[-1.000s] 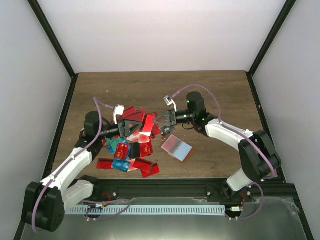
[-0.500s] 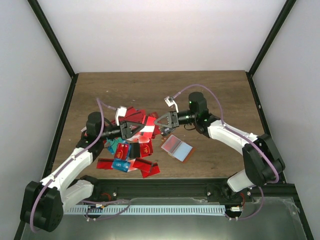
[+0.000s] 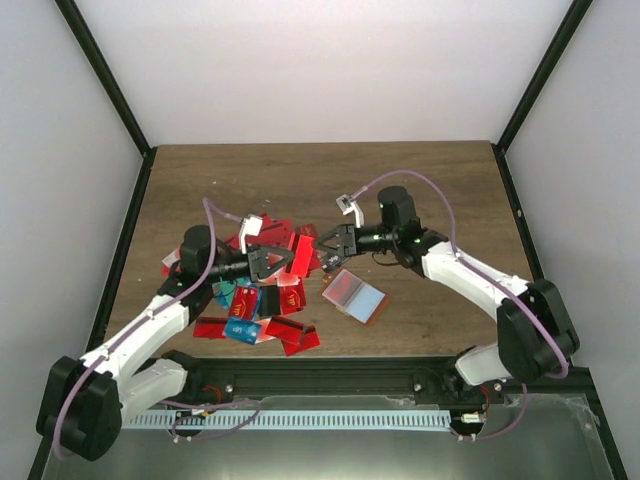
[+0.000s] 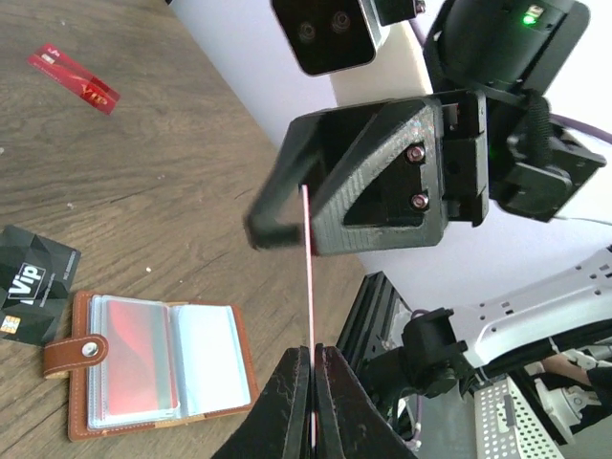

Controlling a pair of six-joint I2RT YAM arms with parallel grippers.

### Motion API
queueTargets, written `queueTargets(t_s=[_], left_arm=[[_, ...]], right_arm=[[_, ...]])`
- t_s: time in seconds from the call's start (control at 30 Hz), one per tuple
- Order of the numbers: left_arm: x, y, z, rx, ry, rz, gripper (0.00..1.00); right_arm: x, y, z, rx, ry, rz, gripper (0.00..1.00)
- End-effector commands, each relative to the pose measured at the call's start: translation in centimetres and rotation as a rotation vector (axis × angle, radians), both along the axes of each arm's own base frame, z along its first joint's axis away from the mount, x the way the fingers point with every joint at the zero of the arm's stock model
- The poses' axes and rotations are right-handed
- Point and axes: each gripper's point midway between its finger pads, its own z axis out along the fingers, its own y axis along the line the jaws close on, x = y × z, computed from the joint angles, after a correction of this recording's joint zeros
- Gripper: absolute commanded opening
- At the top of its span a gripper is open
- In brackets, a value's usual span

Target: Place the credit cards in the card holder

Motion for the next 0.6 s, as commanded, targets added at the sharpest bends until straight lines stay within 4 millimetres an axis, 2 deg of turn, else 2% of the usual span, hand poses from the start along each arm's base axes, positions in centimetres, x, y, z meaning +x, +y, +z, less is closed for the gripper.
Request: queueTargets(t_s=[0.0,0.07,0.2,0.4,0.57], left_arm=[[0.6,-0.8,-0.8,0.032,-0.008,0.014,0.04],[0.6,-1.6,-1.5,0.041,0.005,-0.004,0.04],[0.7,-3.9,-3.0,0.065,0.036,-0.062,0.04],[0.4,-8.4,-5.7,0.116,0.084,-0.187,0.04],[0.4,-11.0,-8.6,0.151,0.137,-0.26,0.04]], right_arm=[[3.7,-5.0,-4.6,-0.356,0.025,-0.382,0.34],[3.9,-7.9,-6.6,-0.478,0.071,-0.528,0.41],[2.1,-11.8,-9.4,-0.596,0.183,-0.685,0.47],[-2.2,-15.5,-14.0,-0.683,0.365,-0.792,0.47],[-4.9,-18.3,-17.0,-0.765,0.504,-0.898,0.43]])
